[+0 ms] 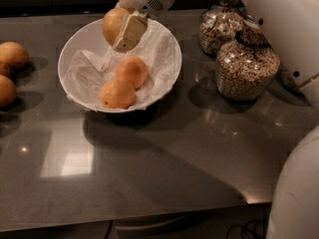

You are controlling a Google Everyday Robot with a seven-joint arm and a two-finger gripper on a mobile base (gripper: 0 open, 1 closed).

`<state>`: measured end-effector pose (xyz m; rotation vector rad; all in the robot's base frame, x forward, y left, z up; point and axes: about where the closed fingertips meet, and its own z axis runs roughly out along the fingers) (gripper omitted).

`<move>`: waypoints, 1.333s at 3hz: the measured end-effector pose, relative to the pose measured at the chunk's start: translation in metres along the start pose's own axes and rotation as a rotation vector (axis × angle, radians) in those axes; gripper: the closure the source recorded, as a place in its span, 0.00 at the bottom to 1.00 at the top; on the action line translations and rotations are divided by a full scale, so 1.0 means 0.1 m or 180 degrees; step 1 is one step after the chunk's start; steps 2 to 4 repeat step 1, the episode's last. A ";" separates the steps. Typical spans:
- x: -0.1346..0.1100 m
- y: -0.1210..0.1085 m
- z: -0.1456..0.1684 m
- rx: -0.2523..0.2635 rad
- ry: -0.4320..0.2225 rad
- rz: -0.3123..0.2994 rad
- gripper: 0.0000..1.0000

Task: Pick orange from white bowl

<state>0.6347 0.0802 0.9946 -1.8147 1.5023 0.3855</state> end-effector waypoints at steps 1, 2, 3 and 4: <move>0.01 0.01 0.02 -0.0009 0.0010 0.0006 1.00; 0.01 0.01 0.02 -0.0009 0.0010 0.0006 1.00; 0.01 0.01 0.02 -0.0009 0.0010 0.0006 1.00; 0.01 0.01 0.02 -0.0009 0.0010 0.0006 1.00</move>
Offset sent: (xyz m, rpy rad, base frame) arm 0.0000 0.0000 0.0000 0.0000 0.0000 0.0000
